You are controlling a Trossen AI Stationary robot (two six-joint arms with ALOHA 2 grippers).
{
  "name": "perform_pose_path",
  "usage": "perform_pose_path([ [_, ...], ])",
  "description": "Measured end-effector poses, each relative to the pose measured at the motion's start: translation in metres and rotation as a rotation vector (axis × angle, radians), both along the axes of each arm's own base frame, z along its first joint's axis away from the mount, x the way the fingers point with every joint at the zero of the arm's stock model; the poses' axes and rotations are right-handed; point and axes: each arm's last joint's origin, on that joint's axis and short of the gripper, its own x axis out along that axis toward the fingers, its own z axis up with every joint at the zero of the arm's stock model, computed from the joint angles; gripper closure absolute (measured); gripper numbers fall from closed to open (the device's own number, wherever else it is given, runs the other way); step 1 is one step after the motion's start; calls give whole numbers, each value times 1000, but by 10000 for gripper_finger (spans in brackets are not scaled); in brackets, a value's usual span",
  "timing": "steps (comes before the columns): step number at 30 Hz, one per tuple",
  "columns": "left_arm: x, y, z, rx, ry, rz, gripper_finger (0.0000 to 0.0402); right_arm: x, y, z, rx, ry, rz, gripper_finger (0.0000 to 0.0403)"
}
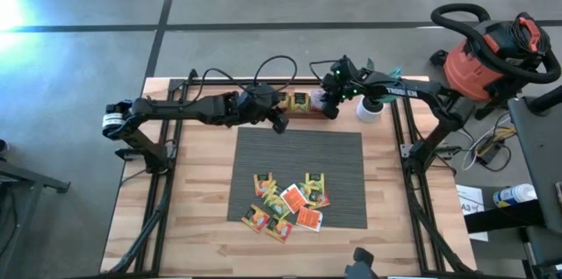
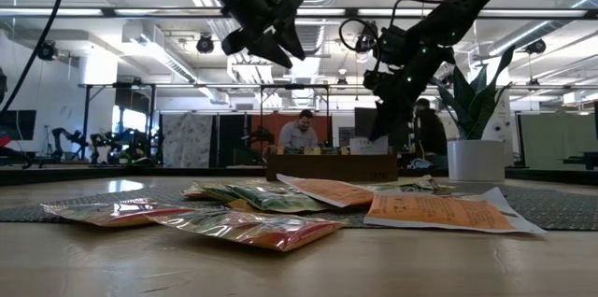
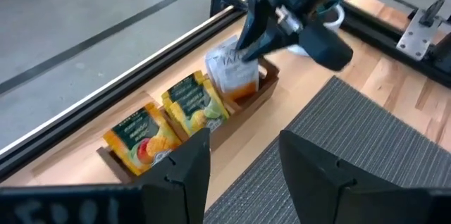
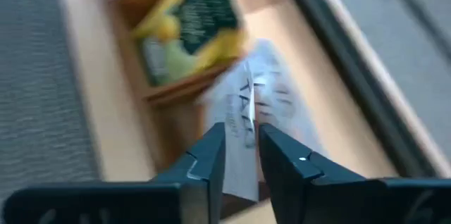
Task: Pick & Place Tea
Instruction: Put the white orange tea bag into the right section of the wooden organizer
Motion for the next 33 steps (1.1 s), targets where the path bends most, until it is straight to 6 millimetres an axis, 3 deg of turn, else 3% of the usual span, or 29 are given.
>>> perform_pose_path([
  [4,-4,-1,-3,-14,50,1,239,-4,1,13,-118,44,-87,303],
  [10,-10,-2,-7,-32,120,1,239,-10,7,48,-221,-76,-85,312],
  [16,-12,-6,-12,-117,157,-65,239,-19,21,68,-106,-197,-83,323],
  [21,-11,-10,-12,-169,135,-57,239,-18,44,76,-9,-216,-4,328],
  [27,-9,-22,-12,-234,99,-35,239,-3,80,77,27,-216,143,323],
  [33,-6,-50,-15,-271,79,-42,239,11,117,66,80,-183,295,323],
])
